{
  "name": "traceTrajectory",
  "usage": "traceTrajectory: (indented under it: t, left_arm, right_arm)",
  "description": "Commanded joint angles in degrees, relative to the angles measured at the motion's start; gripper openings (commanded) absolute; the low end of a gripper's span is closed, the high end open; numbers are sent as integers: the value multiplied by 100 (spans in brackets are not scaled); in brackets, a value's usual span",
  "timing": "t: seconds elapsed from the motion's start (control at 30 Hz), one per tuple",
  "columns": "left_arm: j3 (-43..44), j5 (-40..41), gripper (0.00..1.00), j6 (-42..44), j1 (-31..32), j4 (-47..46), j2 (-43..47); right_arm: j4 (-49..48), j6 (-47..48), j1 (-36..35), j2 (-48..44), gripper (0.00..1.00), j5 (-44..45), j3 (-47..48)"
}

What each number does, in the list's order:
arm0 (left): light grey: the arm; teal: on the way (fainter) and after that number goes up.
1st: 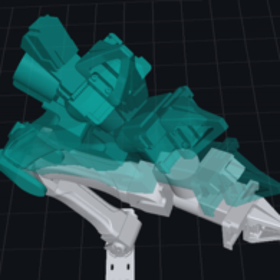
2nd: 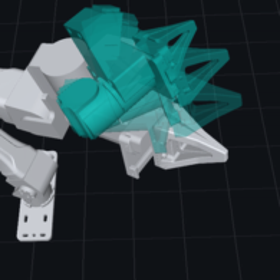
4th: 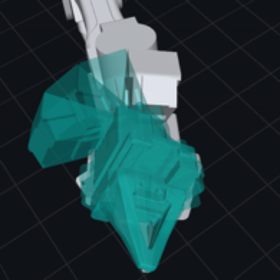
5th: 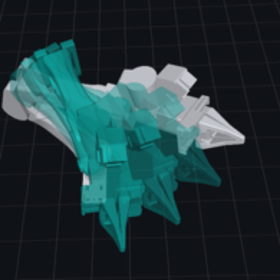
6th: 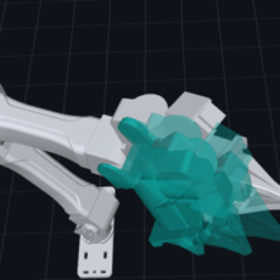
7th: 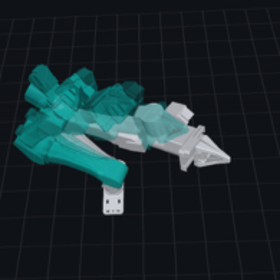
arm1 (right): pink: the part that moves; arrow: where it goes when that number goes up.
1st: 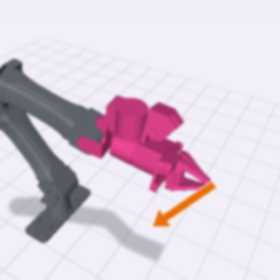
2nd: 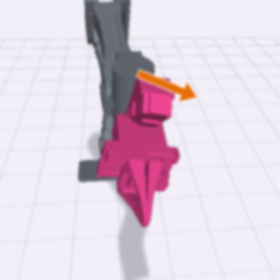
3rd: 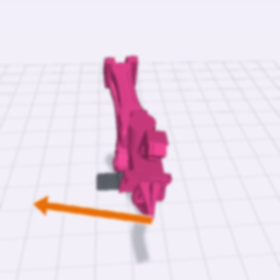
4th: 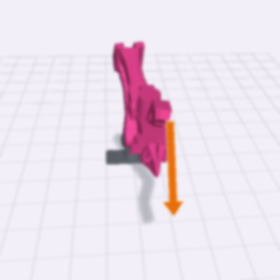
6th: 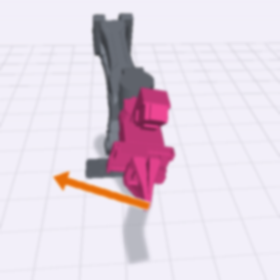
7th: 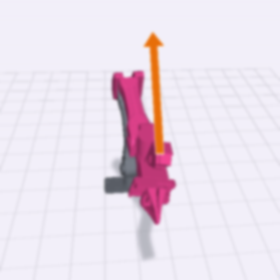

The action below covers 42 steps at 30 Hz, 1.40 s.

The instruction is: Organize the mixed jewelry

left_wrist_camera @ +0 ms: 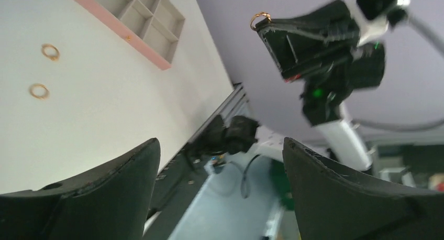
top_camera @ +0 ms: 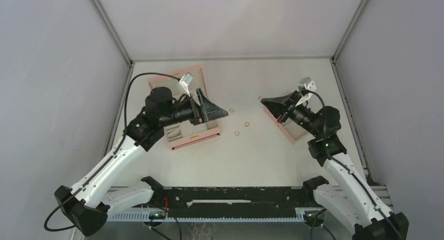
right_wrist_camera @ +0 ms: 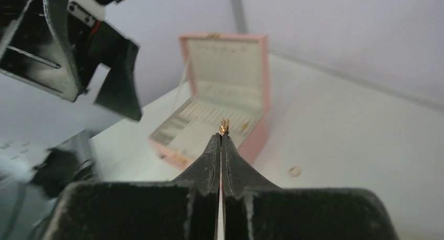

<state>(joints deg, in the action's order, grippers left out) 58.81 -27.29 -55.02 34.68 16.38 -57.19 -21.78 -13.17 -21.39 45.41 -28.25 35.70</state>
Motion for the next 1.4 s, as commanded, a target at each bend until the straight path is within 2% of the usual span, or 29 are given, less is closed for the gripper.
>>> traceTrajectory:
  t: [0.0, 0.1, 0.23, 0.37, 0.57, 0.93, 1.2, 1.37]
  left_arm:
    - [-247, -870, 92, 2228, -24, -209, 279]
    - [-288, -1741, 88, 2523, -12, -336, 86]
    - [-514, -2431, 87, 2537, 90, -737, -40]
    - [-507, -2682, 86, 2658, 201, -711, -120]
    - [-450, -2840, 82, 2231, 334, -1041, -348]
    - [-424, -2919, 67, 1366, 382, -2049, -577]
    - [-308, -2974, 61, 1199, 459, -2174, -787]
    - [-209, -2923, 51, 1179, 548, -2208, -903]
  right_arm:
    - [1084, -1996, 661, -235, 0, -2576, 312]
    - [751, -2719, 740, 48, 0, -3464, 331]
    - [143, -3394, 635, 631, 0, -4383, 330]
    - [-644, -4167, 391, 1054, 0, -4575, 323]
    - [-2069, -5348, -69, 1525, 0, -4357, 336]
    - [-1704, -4985, -488, 1655, 0, -4185, 480]
    - [-1399, -4769, -498, 1563, 0, -4206, 481]
    - [-1347, -4704, -530, 1542, 0, -4241, 481]
